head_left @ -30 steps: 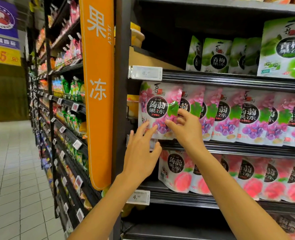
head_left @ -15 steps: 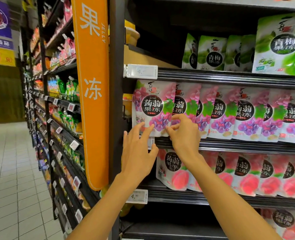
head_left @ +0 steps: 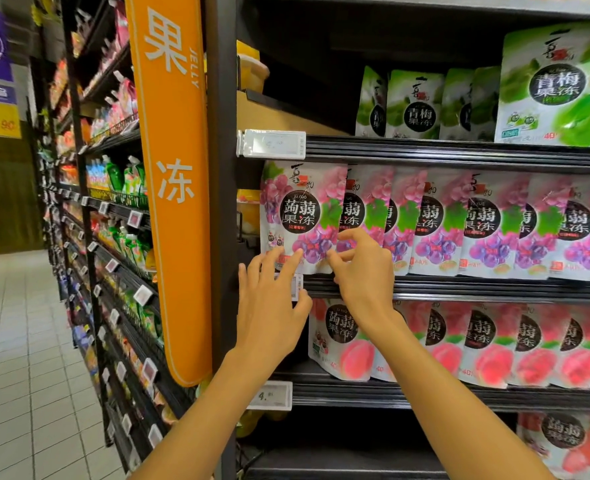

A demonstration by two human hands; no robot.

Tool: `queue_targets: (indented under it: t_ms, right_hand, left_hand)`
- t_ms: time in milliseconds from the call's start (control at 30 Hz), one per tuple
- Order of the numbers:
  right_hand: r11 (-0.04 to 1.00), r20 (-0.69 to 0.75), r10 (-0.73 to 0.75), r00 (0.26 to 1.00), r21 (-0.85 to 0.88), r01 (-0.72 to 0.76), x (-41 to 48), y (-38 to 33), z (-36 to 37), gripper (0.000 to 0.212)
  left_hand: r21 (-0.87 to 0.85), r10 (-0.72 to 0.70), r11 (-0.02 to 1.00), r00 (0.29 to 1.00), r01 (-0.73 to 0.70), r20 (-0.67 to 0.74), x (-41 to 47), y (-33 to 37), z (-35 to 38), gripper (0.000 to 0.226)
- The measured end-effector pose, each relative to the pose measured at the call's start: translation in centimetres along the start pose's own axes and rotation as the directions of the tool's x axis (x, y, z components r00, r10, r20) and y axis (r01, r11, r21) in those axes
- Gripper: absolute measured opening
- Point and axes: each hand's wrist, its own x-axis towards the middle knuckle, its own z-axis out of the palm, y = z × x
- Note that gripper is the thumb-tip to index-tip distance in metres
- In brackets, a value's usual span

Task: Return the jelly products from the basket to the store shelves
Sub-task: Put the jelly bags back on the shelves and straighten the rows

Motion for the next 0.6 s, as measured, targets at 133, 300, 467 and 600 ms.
queue_targets:
  t_ms: [133,300,467,600]
  right_hand:
    - [0.999,-0.026,-0.034,0.999,0.001,0.034,-0.7,0.1,-0.2,0.03]
    - [0.996,-0.063,-0.047,0.997,0.069,0.051,-1.7,0.3,-0.6,0.03]
    - [0.992,-0.092,-0.02,0.996,0.124,0.031,-3.2,1.4,-1.2,0.02]
    - [0.982,-0.038,0.095,0.995,0.167,-0.087,-6.7,4.8,-1.9,0.012]
  left_hand:
    - [-0.035,0.0,0.999,1.0,0.0,-0.007,-0.3,0.2,0.2,0.057]
    - [-0.118,-0.001,0.993,1.0,-0.002,-0.026,-0.7,0.3,0.1,0.055]
    - [-0.304,0.002,0.952,0.993,-0.039,-0.12,-2.4,1.4,0.4,0.041]
    - [-0.466,-0.034,0.885,0.994,-0.019,-0.106,-5.8,2.0,2.3,0.026]
